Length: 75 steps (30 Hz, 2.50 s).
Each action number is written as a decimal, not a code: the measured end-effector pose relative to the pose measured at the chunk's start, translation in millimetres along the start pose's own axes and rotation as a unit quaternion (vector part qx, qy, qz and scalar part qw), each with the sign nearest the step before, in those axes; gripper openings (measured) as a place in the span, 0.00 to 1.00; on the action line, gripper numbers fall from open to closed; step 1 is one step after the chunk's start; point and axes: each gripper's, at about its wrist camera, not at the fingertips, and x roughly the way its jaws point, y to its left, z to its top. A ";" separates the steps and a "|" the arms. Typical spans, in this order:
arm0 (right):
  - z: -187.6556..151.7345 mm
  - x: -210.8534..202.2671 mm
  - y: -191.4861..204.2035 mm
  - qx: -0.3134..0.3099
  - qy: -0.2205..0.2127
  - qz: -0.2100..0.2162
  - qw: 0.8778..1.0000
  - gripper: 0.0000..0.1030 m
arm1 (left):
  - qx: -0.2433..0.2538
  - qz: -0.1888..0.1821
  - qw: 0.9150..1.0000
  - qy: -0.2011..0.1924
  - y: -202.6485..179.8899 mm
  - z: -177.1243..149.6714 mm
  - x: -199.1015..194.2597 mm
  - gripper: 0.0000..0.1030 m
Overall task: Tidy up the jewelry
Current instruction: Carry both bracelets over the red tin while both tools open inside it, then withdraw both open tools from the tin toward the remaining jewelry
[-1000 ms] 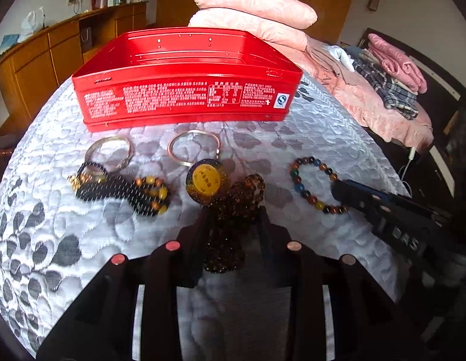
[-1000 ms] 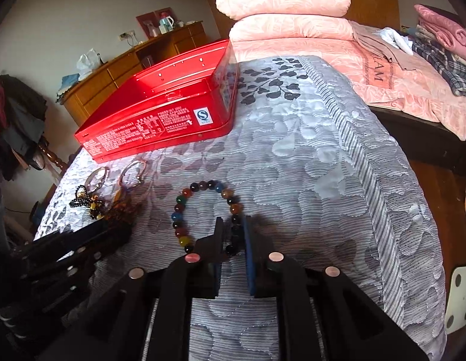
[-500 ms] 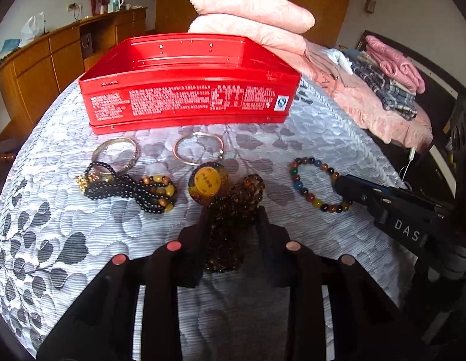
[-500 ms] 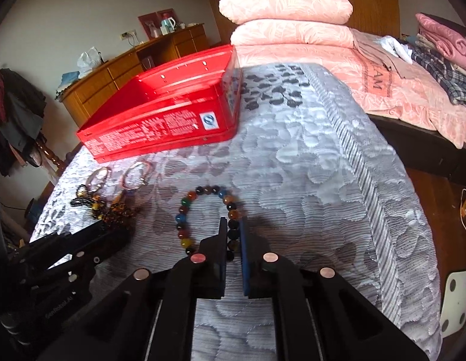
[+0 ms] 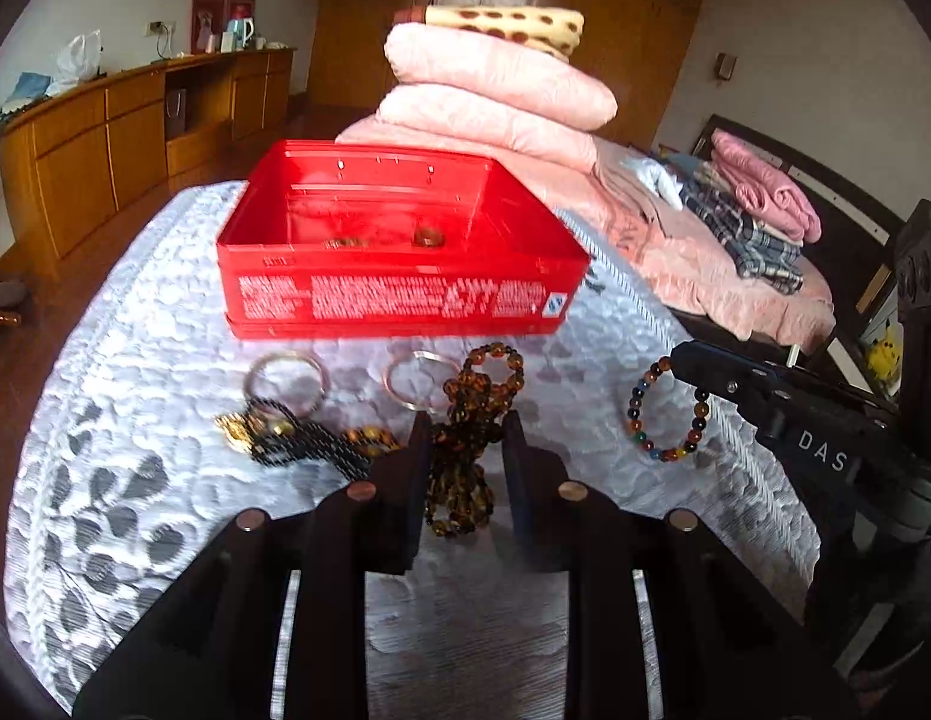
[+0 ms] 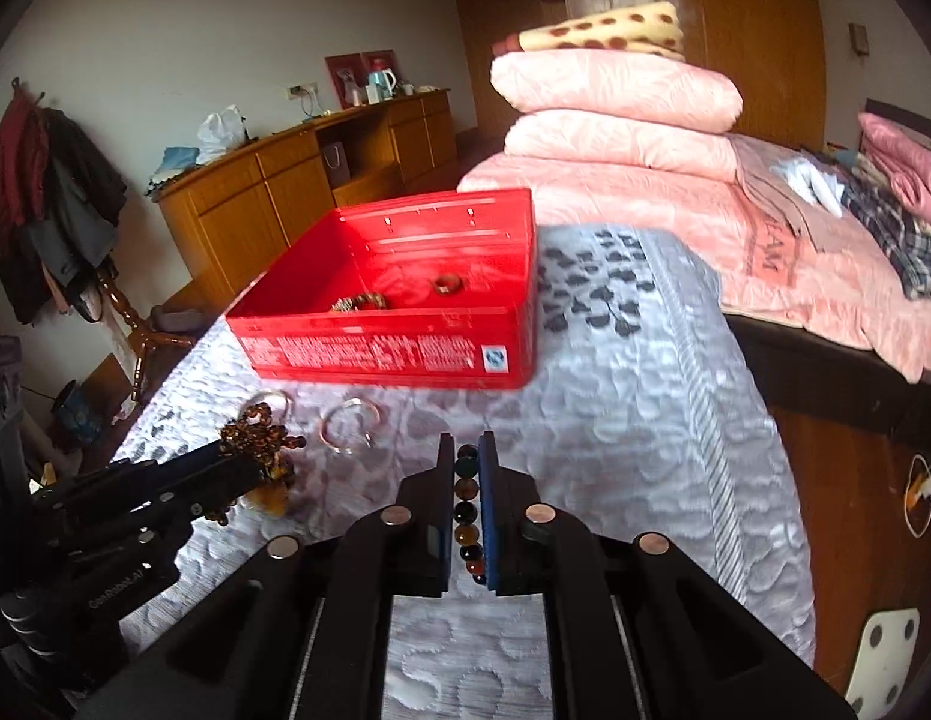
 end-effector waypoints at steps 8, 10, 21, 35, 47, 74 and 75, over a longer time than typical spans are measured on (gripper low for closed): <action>41.0 -0.7 13.5 -0.020 -0.029 0.011 0.999 0.07 | 0.002 0.013 0.999 -0.033 13.6 32.9 -11.9 0.21; 55.3 1.3 17.6 -0.022 -0.039 0.014 0.999 0.07 | 0.003 0.019 0.999 -0.046 16.1 46.9 -13.7 0.21; 100.2 46.3 34.7 -0.020 -0.047 0.032 0.998 0.07 | -0.009 0.049 0.996 -0.070 38.9 109.5 14.7 0.21; 99.5 108.5 32.8 -0.008 -0.020 0.026 0.999 0.33 | -0.019 0.064 0.997 -0.025 64.9 120.0 80.3 0.32; 61.5 60.8 21.8 0.004 -0.064 -0.014 0.998 0.65 | -0.014 0.121 0.985 -0.122 75.2 100.4 4.1 0.84; -53.1 32.9 61.4 -0.010 0.022 0.022 0.999 0.94 | 0.000 0.186 0.980 -0.074 87.3 -35.8 -51.9 0.94; -54.1 33.6 63.0 -0.007 0.023 0.025 0.999 0.94 | 0.003 0.187 0.980 -0.073 87.9 -38.5 -51.5 0.94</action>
